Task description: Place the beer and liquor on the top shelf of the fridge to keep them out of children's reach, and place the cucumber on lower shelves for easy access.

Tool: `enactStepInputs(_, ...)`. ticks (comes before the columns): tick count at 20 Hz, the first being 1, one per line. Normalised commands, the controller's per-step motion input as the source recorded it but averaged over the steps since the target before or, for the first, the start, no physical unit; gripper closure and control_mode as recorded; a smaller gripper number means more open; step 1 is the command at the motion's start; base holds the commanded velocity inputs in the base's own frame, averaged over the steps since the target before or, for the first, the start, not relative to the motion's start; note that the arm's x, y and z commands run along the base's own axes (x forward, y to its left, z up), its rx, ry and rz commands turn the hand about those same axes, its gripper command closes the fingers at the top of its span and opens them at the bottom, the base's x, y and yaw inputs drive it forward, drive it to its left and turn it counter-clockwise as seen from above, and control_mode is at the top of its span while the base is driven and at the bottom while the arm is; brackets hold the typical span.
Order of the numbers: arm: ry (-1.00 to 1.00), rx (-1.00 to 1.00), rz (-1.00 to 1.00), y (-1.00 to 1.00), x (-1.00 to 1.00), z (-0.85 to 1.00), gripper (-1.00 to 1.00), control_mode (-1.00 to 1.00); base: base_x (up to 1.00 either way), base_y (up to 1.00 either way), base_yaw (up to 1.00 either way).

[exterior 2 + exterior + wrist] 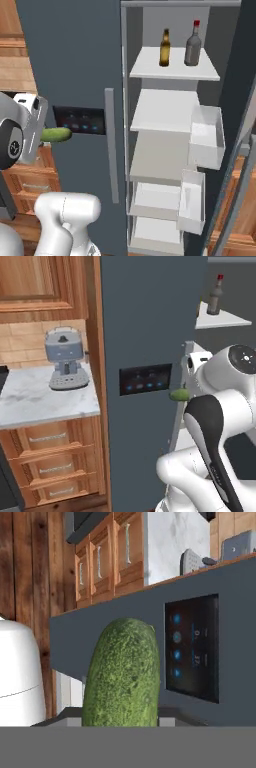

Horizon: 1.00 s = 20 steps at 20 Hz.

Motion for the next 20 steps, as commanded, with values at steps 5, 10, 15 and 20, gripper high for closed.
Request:
enactStepInputs(5, 0.0, 0.0, 0.0, 0.0, 0.0, 0.0, 1.0, 1.0, 0.0, -0.65, -0.03)
enactStepInputs(10, 0.0, 0.0, 0.0, 0.0, 0.0, 0.0, 1.0, 1.0, 0.0, -0.33, -0.12)
enactStepInputs(15, 0.0, 0.0, 0.0, 0.0, 0.0, 0.0, 1.0, 1.0, 0.01, -0.26, -0.22)
enactStepInputs(20, 0.0, 0.0, 0.0, 0.0, 0.0, 0.0, 1.0, 1.0, 0.04, -0.36, -0.24)
